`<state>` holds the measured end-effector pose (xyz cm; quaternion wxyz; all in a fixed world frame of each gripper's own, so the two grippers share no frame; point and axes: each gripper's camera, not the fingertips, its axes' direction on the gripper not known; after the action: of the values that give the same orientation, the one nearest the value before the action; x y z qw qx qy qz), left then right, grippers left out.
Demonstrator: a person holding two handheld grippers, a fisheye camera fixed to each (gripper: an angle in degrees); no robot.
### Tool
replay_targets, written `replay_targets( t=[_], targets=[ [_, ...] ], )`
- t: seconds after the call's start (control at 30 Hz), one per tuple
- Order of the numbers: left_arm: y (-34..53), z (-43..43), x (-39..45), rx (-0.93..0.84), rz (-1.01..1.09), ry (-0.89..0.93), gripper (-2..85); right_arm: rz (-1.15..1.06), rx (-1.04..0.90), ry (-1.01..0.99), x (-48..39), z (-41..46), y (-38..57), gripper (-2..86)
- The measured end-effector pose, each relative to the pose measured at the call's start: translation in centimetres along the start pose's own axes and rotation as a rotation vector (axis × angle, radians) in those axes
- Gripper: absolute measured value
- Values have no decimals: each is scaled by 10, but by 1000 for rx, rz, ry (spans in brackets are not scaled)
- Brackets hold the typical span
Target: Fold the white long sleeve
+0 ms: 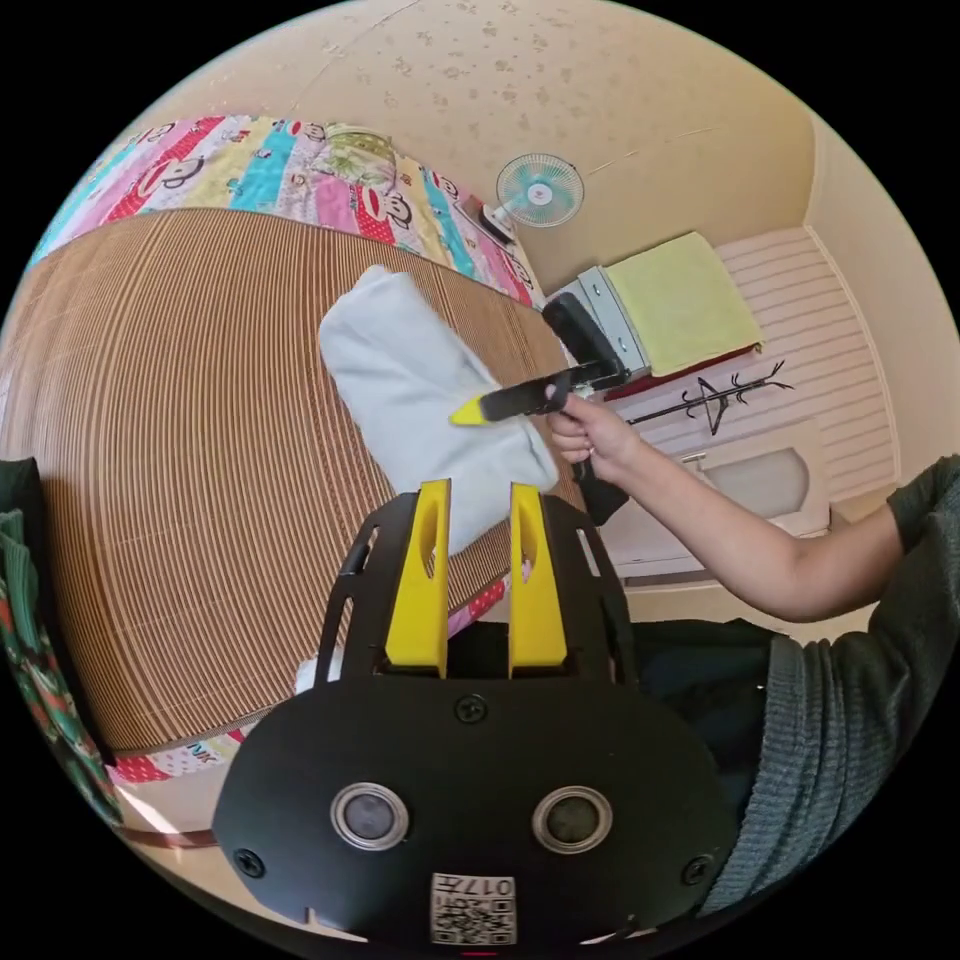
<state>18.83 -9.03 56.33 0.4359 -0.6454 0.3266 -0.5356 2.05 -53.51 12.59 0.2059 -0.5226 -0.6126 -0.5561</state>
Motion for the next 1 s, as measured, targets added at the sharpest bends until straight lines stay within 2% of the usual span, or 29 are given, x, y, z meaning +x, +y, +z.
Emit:
replay_targets(
  t=[0.13, 0.2, 0.27, 0.37, 0.57, 0.7, 0.77, 0.87, 1.0],
  targets=[
    [-5, 46, -30, -112, -91, 34, 118, 221, 105, 55, 86, -53, 77, 111],
    [-14, 68, -39, -141, -127, 56, 126, 440, 96, 96, 142, -67, 123, 127],
    [-24, 88, -46, -148, -160, 88, 133, 486, 159, 84, 160, -79, 149, 136],
    [-46, 125, -58, -144, -194, 114, 148, 454, 268, 20, 171, -87, 170, 176],
    [-89, 211, -102, -219, -277, 162, 202, 413, 128, -94, 212, -29, 157, 236],
    [-101, 258, -127, -295, -348, 294, 191, 395, 53, -253, 225, 30, 160, 205],
    [-99, 263, -127, -306, -371, 260, 182, 418, 104, -279, 225, 39, 176, 180],
    [-94, 258, -110, -304, -347, 229, 152, 377, 145, -437, 221, 49, 214, 141],
    [-76, 265, -56, -366, -284, 301, 136, 278, 227, -498, 194, 24, 296, 127]
  ],
)
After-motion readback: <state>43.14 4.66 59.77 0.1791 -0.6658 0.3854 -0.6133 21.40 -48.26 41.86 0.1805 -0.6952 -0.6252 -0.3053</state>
